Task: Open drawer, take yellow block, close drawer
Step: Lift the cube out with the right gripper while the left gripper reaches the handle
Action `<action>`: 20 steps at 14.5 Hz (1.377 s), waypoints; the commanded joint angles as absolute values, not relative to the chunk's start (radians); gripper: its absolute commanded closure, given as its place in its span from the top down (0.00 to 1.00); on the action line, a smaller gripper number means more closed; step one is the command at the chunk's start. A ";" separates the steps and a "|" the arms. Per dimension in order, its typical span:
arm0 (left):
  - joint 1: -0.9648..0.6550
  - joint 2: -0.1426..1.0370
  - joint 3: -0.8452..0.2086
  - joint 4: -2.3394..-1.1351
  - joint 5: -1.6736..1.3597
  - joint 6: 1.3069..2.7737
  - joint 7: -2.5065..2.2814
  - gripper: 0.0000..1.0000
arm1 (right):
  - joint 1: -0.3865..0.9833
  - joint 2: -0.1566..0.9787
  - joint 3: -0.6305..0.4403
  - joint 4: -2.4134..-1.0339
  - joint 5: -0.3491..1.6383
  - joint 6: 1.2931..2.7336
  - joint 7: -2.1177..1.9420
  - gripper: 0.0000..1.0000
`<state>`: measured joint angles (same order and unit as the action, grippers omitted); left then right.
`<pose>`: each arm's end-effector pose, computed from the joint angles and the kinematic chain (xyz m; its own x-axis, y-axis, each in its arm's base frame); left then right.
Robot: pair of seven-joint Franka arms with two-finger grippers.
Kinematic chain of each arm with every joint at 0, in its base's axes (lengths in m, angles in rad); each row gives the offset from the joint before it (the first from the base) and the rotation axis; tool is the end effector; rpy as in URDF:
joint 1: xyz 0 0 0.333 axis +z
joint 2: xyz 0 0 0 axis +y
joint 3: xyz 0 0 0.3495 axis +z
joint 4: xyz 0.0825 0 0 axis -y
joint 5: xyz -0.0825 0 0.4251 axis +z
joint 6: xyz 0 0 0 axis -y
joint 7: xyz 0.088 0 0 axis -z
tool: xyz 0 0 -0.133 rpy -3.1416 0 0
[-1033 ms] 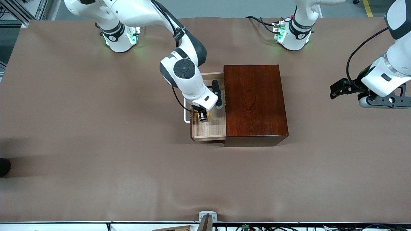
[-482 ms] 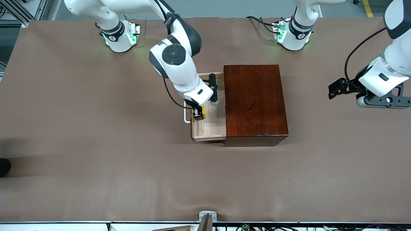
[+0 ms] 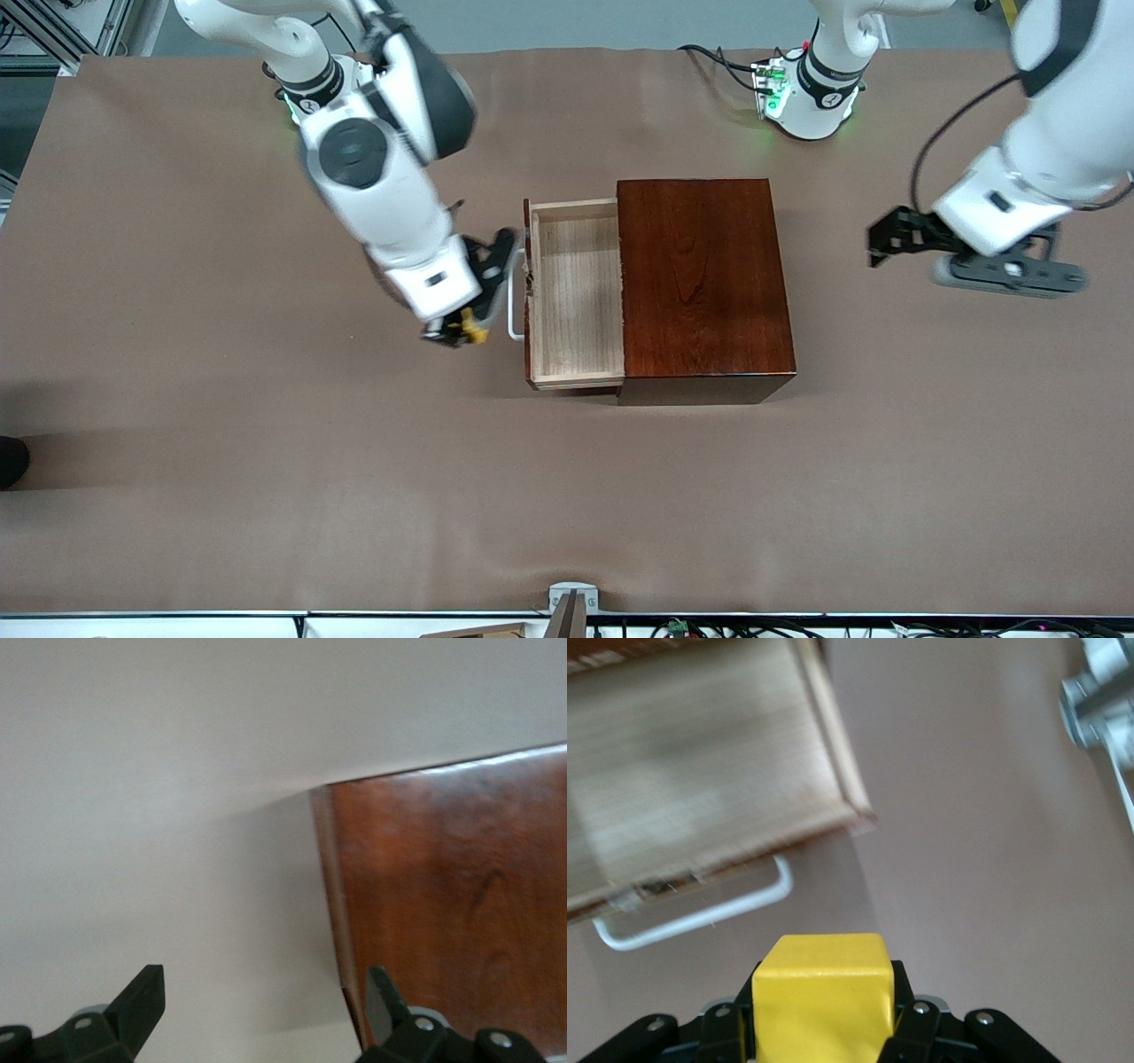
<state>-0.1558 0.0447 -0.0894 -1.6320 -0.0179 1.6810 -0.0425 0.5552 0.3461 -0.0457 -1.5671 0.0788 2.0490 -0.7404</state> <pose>0.5992 -0.1511 0.5831 0.9799 -0.1993 0.0035 -0.1993 -0.9797 0.0220 0.6320 0.3644 0.4493 0.3351 0.9318 0.1392 0.9376 -0.3444 0.0477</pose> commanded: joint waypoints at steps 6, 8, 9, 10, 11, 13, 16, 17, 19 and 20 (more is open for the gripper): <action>-0.175 0.106 -0.444 -1.586 0.002 1.729 -0.038 1.00 | 0.359 0.200 -0.031 -1.825 0.066 2.052 -0.370 0.00; -0.201 0.162 -0.501 -1.522 -0.002 1.743 -0.008 1.00 | 0.280 0.187 -0.031 -1.861 0.066 2.054 -0.348 0.00; -0.221 0.201 -0.521 -1.485 -0.003 1.744 0.021 1.00 | 0.237 0.187 -0.031 -1.871 0.067 2.057 -0.347 0.00; -0.250 0.243 -0.534 -1.441 -0.003 1.753 0.050 1.00 | 0.195 0.189 -0.031 -1.879 0.067 2.060 -0.347 0.00; -0.291 0.285 -0.534 -1.405 -0.002 1.769 0.089 1.00 | 0.152 0.190 -0.031 -1.891 0.066 2.063 -0.347 0.00; -0.343 0.354 -0.532 -1.364 -0.002 1.831 0.214 1.00 | 0.095 0.192 -0.031 -1.914 0.066 2.077 -0.304 0.00; -0.397 0.452 -0.522 -1.335 0.009 1.972 0.322 1.00 | 0.052 0.193 -0.037 -1.946 0.063 2.079 -0.152 0.00; -0.402 0.495 -0.522 -1.321 0.020 2.021 0.375 1.00 | 0.029 0.196 -0.037 -1.957 0.063 2.083 -0.120 0.00; -0.448 0.593 -0.506 -1.272 0.050 2.098 0.516 1.00 | 0.009 0.209 -0.037 -1.982 0.055 2.124 -0.007 0.00; -0.480 0.635 -0.480 -1.260 0.058 2.139 0.535 1.00 | 0.005 0.224 -0.037 -1.996 0.042 2.156 0.042 0.00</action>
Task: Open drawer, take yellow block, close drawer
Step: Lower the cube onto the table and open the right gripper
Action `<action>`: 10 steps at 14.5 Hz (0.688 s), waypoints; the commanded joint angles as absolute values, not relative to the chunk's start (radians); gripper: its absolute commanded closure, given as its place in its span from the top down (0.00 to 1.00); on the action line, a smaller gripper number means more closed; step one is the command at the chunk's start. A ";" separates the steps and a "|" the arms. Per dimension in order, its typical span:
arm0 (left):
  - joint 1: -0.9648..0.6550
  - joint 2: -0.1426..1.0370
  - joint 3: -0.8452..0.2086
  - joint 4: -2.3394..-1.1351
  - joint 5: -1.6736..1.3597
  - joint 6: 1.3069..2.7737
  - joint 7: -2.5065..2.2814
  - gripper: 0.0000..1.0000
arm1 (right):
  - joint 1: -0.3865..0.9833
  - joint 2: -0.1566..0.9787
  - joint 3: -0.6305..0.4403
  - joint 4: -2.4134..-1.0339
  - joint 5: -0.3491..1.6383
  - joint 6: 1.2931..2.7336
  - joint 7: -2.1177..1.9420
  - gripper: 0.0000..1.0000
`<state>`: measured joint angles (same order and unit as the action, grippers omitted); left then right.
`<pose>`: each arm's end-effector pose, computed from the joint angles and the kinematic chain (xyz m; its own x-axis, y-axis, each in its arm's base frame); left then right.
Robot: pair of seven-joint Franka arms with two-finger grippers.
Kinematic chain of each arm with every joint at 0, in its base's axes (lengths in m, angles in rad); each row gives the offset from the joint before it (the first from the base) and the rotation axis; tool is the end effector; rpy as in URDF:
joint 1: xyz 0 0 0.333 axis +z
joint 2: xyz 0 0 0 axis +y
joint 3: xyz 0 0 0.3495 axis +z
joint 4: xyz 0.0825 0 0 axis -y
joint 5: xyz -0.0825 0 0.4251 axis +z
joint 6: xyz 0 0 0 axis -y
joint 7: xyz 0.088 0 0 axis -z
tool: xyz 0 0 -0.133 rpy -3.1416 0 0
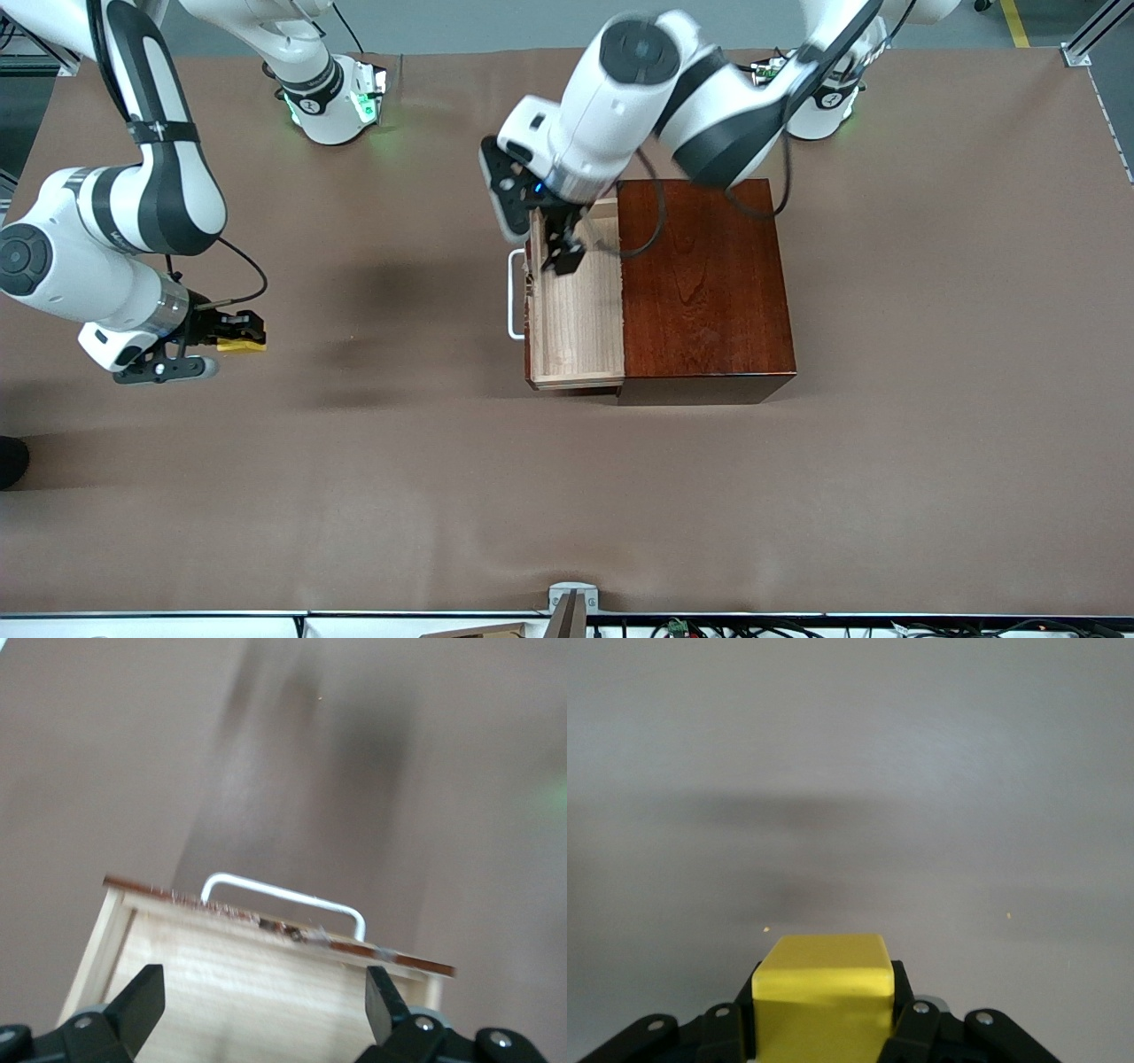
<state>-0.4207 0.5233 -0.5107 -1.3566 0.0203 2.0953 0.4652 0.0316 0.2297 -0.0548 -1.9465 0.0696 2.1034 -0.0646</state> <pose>0.5319 -0.5766 0.4728 0.2554 -0.9065 0.3363 -0.9668 -0.2415 0.0831 0.6346 -0.0088 0.3417 0.9975 0.0066 -0.0699 0.0031 -0.9988 -0.0494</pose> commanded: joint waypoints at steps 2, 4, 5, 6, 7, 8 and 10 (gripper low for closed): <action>-0.590 0.687 -0.379 -1.255 0.081 2.250 0.548 1.00 | -0.008 0.241 -0.037 -2.038 0.020 2.244 0.081 0.00; -0.699 0.715 -0.252 -1.255 0.081 2.292 0.584 1.00 | -0.035 0.259 -0.037 -2.088 0.020 2.350 0.081 0.00; -0.730 0.729 -0.223 -1.253 0.081 2.302 0.591 1.00 | -0.043 0.282 -0.037 -2.098 0.020 2.383 0.081 0.00; -0.739 0.741 -0.216 -1.253 0.081 2.310 0.585 1.00 | -0.048 0.313 -0.037 -2.098 0.021 2.402 0.087 0.00; -0.739 0.745 -0.215 -1.255 0.083 2.310 0.584 1.00 | -0.058 0.337 -0.035 -2.098 0.021 2.425 0.094 0.00; -0.739 0.753 -0.215 -1.256 0.083 2.309 0.584 1.00 | -0.061 0.353 -0.035 -2.102 0.021 2.462 0.092 0.00; -0.738 0.770 -0.213 -1.259 0.084 2.303 0.583 1.00 | -0.061 0.385 -0.035 -2.102 0.021 2.509 0.094 0.00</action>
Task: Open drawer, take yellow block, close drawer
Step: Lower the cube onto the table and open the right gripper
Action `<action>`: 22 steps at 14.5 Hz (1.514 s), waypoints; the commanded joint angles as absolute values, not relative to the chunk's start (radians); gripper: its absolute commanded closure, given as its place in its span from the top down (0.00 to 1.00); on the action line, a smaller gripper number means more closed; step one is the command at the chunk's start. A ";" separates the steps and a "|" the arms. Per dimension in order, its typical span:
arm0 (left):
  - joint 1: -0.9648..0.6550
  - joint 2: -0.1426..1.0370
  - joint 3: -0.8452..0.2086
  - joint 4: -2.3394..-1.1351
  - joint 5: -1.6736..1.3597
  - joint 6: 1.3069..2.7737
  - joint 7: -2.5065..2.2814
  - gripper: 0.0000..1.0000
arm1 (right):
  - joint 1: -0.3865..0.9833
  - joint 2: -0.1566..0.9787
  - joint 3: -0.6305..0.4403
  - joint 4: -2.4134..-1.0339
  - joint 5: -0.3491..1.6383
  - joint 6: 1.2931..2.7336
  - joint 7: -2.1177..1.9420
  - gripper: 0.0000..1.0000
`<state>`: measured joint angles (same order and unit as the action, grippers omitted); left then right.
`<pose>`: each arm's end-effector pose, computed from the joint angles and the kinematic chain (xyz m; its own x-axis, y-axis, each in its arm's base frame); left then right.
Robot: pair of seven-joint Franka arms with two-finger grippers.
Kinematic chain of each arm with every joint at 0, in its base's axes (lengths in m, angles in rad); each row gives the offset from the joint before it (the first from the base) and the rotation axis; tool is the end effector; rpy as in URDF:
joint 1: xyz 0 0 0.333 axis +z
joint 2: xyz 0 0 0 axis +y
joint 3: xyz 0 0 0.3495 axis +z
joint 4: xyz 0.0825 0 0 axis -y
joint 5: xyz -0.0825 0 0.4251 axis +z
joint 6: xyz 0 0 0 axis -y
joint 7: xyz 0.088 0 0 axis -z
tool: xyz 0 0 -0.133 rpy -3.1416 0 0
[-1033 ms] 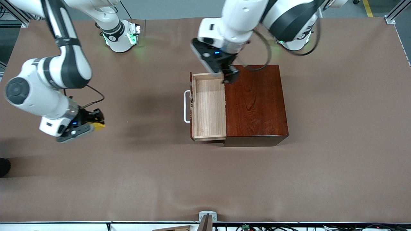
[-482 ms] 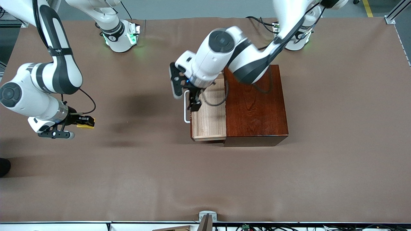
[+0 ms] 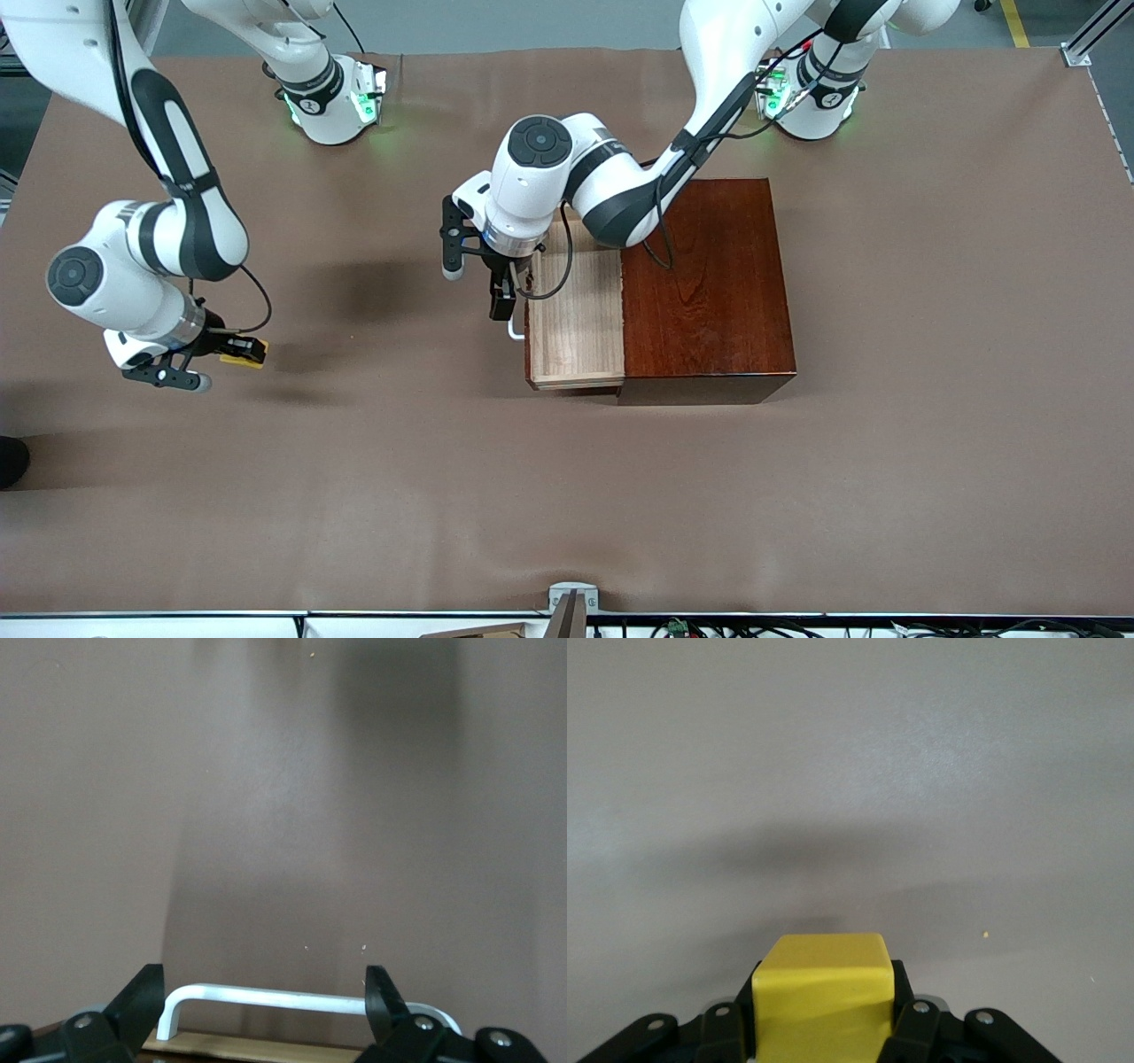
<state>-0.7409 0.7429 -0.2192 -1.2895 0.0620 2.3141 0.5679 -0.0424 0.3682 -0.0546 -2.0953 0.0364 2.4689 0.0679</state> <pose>0.5185 -0.6560 0.3257 0.0702 -0.9529 0.2949 -0.9920 -0.0976 -0.0795 0.6196 -0.0598 0.2179 0.9821 -0.1885 0.0059 -0.1884 -0.9821 -0.0036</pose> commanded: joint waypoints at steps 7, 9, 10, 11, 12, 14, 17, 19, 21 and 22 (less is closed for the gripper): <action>-0.738 0.762 -0.209 -1.259 0.083 2.177 0.584 1.00 | -0.058 0.477 -0.034 -2.115 0.021 2.658 0.092 0.00; -0.739 0.761 -0.207 -1.258 0.084 2.128 0.584 1.00 | -0.057 0.480 -0.035 -2.115 0.021 2.658 0.092 0.69; -0.739 0.761 -0.207 -1.258 0.084 2.103 0.584 1.00 | -0.055 0.479 -0.035 -2.117 0.021 2.657 0.092 1.00; -0.739 0.761 -0.206 -1.258 0.084 2.077 0.583 1.00 | -0.055 0.477 -0.035 -2.115 0.021 2.645 0.083 1.00; -0.739 0.761 -0.204 -1.256 0.084 2.048 0.583 1.00 | -0.055 0.471 -0.035 -2.115 0.021 2.640 0.077 1.00; -0.739 0.756 -0.202 -1.256 0.090 1.990 0.583 1.00 | -0.055 0.447 -0.035 -2.115 0.021 2.605 0.077 1.00; -0.739 0.743 -0.186 -1.255 0.178 1.875 0.584 1.00 | -0.046 0.356 -0.034 -2.111 0.021 2.479 0.078 1.00; -0.739 0.735 -0.184 -1.255 0.210 1.804 0.586 1.00 | -0.029 0.263 -0.034 -2.109 0.021 2.355 0.078 1.00; -0.736 0.733 -0.186 -1.255 0.242 1.744 0.586 1.00 | -0.025 0.169 -0.032 -2.103 0.020 2.248 0.075 1.00; -0.732 0.733 -0.186 -1.255 0.251 1.720 0.586 1.00 | -0.025 0.125 -0.031 -2.095 0.008 2.202 0.075 1.00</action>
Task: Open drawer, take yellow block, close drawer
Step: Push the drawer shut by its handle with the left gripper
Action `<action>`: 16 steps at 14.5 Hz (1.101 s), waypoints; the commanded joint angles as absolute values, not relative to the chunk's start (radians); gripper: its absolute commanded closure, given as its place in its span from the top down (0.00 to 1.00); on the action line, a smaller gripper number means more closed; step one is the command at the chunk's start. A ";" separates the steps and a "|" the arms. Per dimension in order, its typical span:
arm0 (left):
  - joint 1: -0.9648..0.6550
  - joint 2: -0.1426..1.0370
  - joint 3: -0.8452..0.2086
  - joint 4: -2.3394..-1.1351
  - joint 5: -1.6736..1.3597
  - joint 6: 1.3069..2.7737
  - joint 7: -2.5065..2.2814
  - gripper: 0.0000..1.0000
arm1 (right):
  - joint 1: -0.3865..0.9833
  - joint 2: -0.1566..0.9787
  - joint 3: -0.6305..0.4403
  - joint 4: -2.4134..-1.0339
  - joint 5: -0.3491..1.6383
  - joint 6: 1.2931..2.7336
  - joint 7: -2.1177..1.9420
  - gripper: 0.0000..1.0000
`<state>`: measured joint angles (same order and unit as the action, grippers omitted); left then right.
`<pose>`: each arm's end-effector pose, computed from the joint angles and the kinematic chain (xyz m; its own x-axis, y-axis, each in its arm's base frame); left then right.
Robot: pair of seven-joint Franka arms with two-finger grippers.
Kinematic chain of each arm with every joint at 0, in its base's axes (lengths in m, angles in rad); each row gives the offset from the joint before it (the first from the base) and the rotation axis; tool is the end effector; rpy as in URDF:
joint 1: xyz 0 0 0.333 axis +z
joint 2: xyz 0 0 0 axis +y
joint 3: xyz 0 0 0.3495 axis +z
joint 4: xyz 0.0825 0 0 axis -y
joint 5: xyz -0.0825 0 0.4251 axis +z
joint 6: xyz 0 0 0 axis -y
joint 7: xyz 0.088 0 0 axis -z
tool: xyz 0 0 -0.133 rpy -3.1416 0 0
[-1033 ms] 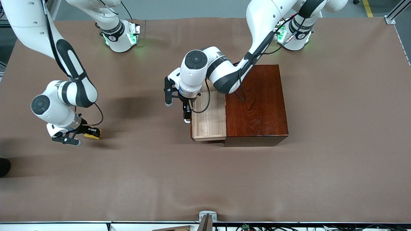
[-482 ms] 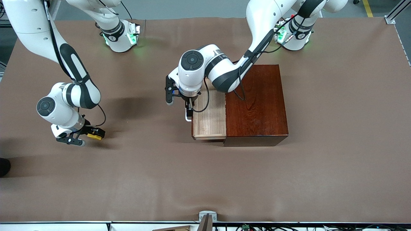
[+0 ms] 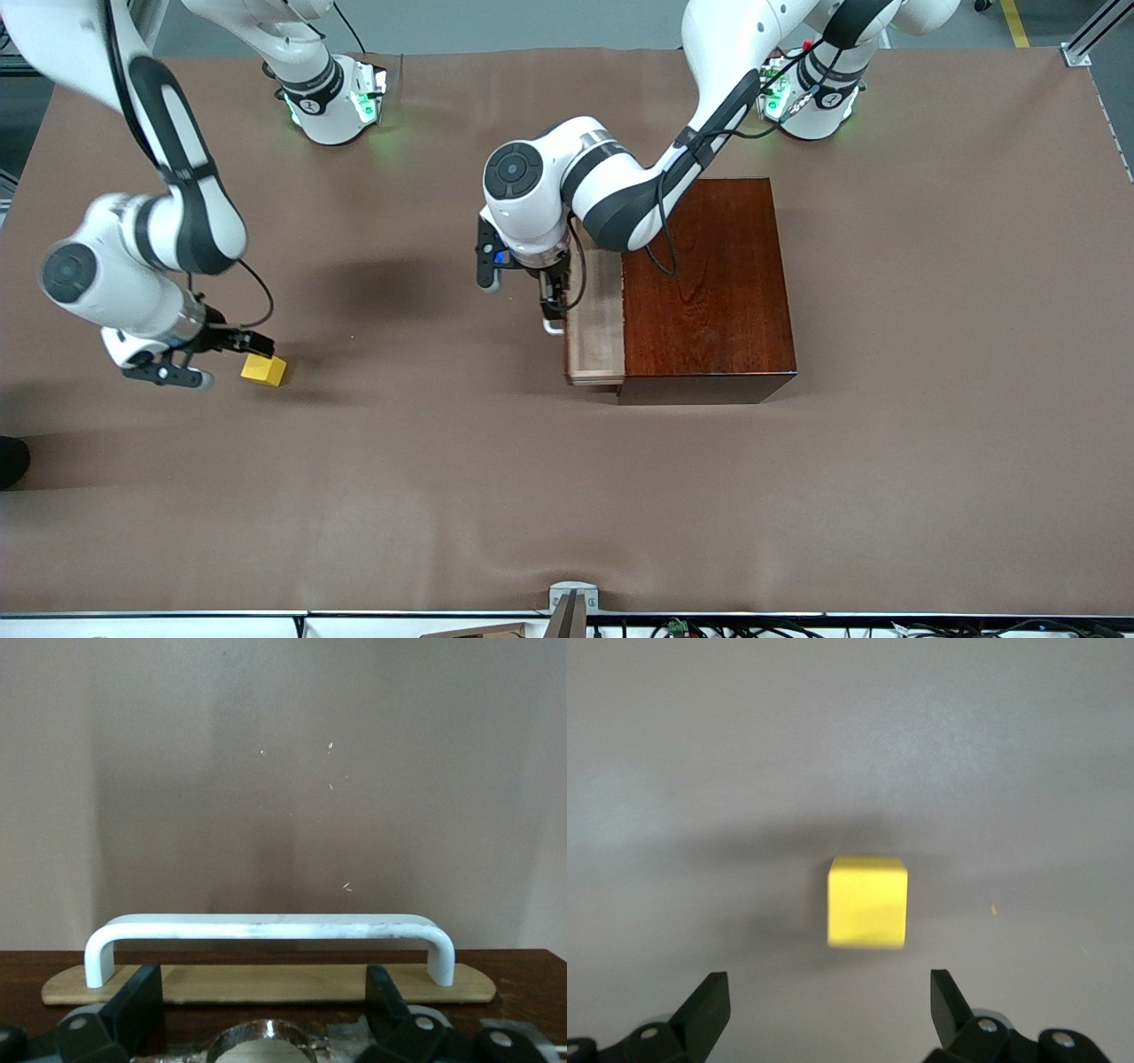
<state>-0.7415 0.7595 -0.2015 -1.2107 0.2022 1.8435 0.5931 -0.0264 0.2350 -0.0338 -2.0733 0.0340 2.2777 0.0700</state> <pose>0.5152 -0.6068 0.3047 0.0141 -0.9926 -0.1209 -0.9996 -0.0169 0.0223 0.6146 -0.0353 0.2933 0.9880 -0.1510 -0.0317 -0.1515 -0.9883 -0.0151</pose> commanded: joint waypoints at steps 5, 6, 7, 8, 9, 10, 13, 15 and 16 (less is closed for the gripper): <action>-0.729 0.718 -0.158 -1.256 0.308 1.622 0.600 1.00 | -0.023 0.055 -0.014 -1.837 -0.012 1.789 0.075 1.00; -0.729 0.716 -0.156 -1.255 0.308 1.608 0.612 1.00 | -0.021 0.049 -0.014 -1.774 -0.012 1.720 0.075 1.00; -0.729 0.709 -0.149 -1.256 0.308 1.597 0.621 1.00 | -0.018 0.041 -0.014 -1.728 -0.012 1.671 0.075 1.00; -0.729 0.703 -0.143 -1.256 0.310 1.589 0.630 1.00 | -0.018 0.028 -0.012 -1.698 -0.012 1.639 0.074 1.00; -0.729 0.700 -0.141 -1.256 0.310 1.580 0.637 1.00 | -0.018 0.002 -0.012 -1.687 -0.011 1.623 0.069 1.00; -0.727 0.698 -0.137 -1.256 0.310 1.568 0.640 1.00 | -0.018 -0.026 -0.012 -1.689 -0.011 1.621 0.046 1.00; -0.729 0.699 -0.140 -1.253 0.308 1.580 0.628 1.00 | -0.021 -0.052 -0.015 -1.675 -0.006 1.582 0.000 1.00; -0.729 0.698 -0.141 -1.240 0.302 1.653 0.595 1.00 | -0.021 -0.048 -0.018 -1.635 -0.006 1.568 0.011 1.00; -0.727 0.693 -0.141 -1.239 0.298 1.695 0.551 1.00 | -0.021 -0.046 -0.018 -1.620 -0.008 1.563 0.014 1.00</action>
